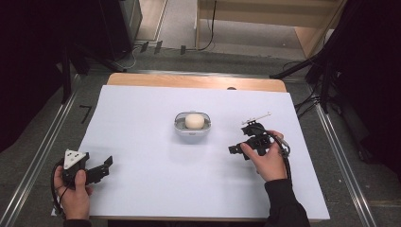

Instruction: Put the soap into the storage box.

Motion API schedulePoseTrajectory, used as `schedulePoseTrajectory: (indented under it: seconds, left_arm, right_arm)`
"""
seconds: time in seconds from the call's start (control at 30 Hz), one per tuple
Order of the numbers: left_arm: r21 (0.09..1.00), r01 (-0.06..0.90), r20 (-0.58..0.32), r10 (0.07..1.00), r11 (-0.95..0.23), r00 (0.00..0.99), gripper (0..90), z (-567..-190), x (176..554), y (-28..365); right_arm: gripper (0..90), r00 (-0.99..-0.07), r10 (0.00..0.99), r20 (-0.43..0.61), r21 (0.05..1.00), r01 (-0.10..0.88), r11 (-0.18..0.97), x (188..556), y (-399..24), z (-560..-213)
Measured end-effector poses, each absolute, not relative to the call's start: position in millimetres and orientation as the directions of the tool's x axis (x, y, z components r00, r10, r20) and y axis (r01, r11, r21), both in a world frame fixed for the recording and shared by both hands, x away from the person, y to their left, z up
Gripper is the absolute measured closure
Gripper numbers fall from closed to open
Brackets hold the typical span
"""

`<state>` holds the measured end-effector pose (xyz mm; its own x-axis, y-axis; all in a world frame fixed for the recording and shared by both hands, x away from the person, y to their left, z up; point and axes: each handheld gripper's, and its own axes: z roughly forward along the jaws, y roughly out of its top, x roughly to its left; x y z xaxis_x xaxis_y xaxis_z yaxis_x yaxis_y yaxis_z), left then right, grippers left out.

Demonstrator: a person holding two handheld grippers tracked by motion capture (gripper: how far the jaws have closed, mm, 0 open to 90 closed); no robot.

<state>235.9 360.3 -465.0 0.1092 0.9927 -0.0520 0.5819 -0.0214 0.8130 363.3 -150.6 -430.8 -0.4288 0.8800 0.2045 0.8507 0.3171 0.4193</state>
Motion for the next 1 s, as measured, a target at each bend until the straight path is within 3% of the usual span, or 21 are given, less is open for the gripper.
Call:
schedulePoseTrajectory:
  seconds: [1.0]
  left_arm:
    - [0.811, 0.584, -0.023, 0.993, -0.049, 0.116, 13.6, -465.3, 236.1, 357.3]
  right_arm:
    - [7.0, -0.364, 0.899, 0.243, 0.462, 0.858, 0.223, 321.3, -223.6, -456.7]
